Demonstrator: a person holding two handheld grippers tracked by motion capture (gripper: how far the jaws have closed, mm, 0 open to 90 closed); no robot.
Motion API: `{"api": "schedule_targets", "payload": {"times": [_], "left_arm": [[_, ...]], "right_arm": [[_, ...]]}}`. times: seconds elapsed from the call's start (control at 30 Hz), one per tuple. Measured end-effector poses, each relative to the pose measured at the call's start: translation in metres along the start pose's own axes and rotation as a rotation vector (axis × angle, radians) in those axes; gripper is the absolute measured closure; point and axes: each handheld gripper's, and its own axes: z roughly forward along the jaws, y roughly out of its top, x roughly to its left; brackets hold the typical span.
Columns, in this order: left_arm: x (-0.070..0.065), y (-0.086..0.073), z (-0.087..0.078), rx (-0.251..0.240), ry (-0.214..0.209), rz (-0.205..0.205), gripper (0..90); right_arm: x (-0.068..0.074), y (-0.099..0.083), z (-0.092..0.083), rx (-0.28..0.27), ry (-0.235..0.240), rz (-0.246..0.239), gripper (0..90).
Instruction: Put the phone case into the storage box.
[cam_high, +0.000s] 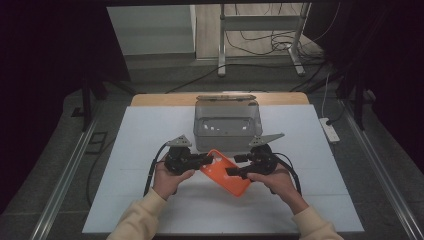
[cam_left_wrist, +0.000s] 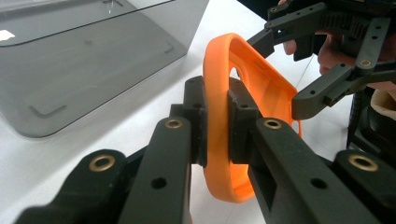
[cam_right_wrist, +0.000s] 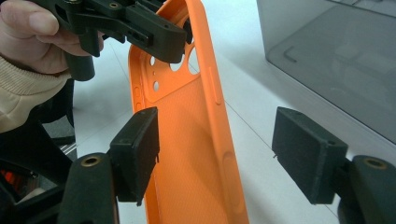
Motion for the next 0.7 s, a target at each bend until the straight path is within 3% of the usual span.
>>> {"api": "schedule_targets", "payload": {"times": [0.33,0.53,0.7], "left_arm": [[-0.0018,-0.0001,0.0009,-0.003,-0.003,0.008,81.3],[-0.0023,-0.0003,0.0012,-0.006,-0.007,0.014,81.2],[-0.0026,-0.0004,0.0015,-0.004,-0.011,0.018,81.2]], "right_arm": [[-0.0012,-0.0013,0.004,-0.005,0.0,0.016,39.4],[-0.0005,-0.0019,0.0065,-0.007,0.022,0.019,49.2],[0.0004,-0.0025,0.0078,0.003,0.054,0.024,65.1]]}}
